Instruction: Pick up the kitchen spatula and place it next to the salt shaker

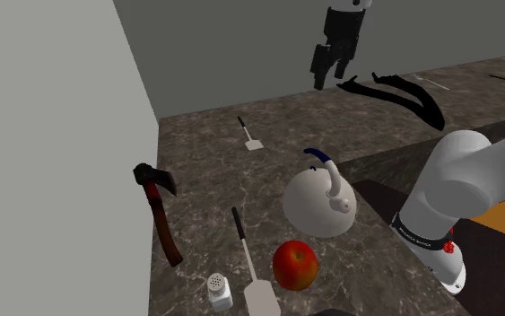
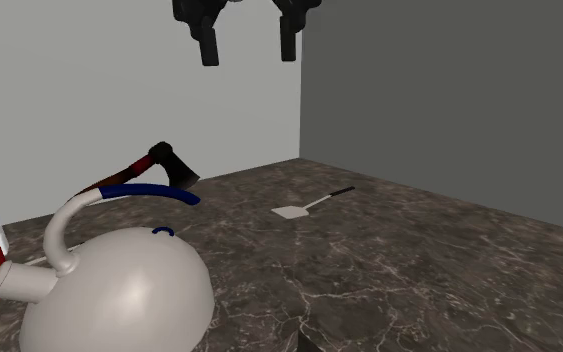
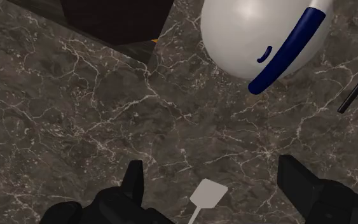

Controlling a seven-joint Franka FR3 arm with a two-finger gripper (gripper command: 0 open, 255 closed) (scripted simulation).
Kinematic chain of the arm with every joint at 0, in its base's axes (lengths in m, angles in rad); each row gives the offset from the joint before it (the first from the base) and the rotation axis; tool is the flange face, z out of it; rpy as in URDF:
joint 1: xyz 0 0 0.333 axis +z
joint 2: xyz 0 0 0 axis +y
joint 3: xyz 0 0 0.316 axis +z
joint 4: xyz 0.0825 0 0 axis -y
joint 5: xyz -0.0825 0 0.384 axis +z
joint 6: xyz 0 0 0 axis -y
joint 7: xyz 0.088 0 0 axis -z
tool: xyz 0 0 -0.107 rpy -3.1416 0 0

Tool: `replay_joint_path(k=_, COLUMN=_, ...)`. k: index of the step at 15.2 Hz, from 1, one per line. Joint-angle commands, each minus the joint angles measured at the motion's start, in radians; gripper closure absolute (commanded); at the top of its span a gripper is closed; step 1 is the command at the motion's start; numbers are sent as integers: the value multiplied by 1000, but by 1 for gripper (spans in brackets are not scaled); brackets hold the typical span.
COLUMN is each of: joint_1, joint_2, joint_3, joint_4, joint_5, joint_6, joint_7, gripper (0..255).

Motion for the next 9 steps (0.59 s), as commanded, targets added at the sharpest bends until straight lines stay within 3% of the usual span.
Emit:
replay_joint_path(k=1, joint_1=0, joint_2=0, joint_3=0, joint_4=0, joint_5=0, joint_6=0, joint_7=0, gripper=0)
replay_joint_path(k=9, joint_1=-36, joint_2=245, joint_3=33, joint_4=14, joint_5=7, joint_6=225, joint_7=113, gripper=0)
